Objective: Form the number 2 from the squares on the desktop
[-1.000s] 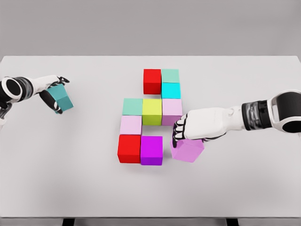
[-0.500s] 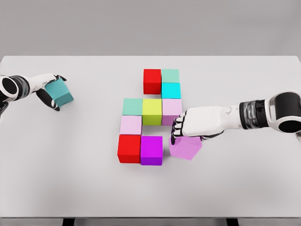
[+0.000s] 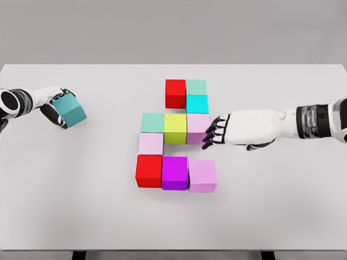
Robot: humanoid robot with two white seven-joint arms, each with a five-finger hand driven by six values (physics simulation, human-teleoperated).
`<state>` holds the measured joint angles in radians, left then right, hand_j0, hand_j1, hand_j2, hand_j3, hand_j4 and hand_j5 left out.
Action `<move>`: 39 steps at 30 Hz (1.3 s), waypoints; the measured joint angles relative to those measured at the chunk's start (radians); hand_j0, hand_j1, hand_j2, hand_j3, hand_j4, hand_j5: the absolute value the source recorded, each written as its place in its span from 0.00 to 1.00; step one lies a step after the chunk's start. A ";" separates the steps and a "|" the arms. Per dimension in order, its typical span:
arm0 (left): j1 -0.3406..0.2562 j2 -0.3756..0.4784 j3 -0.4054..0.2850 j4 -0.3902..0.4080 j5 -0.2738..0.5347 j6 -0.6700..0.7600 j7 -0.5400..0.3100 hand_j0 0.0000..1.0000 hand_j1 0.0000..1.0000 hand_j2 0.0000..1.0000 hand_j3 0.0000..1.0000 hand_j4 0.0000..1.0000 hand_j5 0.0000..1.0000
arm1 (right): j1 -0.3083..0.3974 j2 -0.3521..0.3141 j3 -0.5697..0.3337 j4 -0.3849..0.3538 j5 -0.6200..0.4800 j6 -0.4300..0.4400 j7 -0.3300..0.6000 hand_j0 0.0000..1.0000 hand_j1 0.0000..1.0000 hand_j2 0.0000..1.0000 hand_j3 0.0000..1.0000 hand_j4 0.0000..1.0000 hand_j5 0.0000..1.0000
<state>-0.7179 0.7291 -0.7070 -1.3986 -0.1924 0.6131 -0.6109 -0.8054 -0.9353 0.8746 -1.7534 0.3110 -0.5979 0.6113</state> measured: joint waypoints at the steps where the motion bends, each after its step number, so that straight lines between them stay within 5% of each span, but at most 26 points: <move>1: 0.000 0.000 0.001 0.000 0.000 0.000 0.000 0.82 0.82 0.82 0.82 0.82 0.82 | 0.003 -0.031 -0.043 0.001 -0.014 -0.004 0.000 1.00 1.00 1.00 1.00 1.00 1.00; 5: 0.000 -0.002 0.005 0.001 0.000 0.000 0.000 0.77 0.77 0.77 0.77 0.77 0.77 | 0.014 -0.133 -0.112 0.001 -0.053 -0.012 0.000 1.00 1.00 1.00 1.00 1.00 1.00; 12: 0.000 -0.005 0.013 0.000 0.000 0.000 0.000 0.67 0.67 0.67 0.67 0.67 0.67 | 0.008 -0.212 0.019 -0.002 -0.059 -0.015 0.000 1.00 1.00 1.00 1.00 1.00 1.00; 18: 0.000 -0.005 0.017 -0.001 -0.001 0.000 -0.001 0.63 0.63 0.63 0.63 0.63 0.63 | 0.000 -0.195 0.136 -0.003 -0.057 -0.016 0.000 1.00 1.00 1.00 1.00 1.00 1.00; 39: -0.014 -0.035 0.040 -0.012 -0.003 0.000 -0.001 0.58 0.58 0.58 0.58 0.58 0.58 | -0.005 -0.135 0.247 -0.006 -0.057 -0.015 0.000 1.00 1.00 1.00 1.00 1.00 1.00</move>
<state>-0.7317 0.6937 -0.6666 -1.4103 -0.1950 0.6129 -0.6122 -0.8099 -1.0703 1.1212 -1.7591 0.2536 -0.6131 0.6111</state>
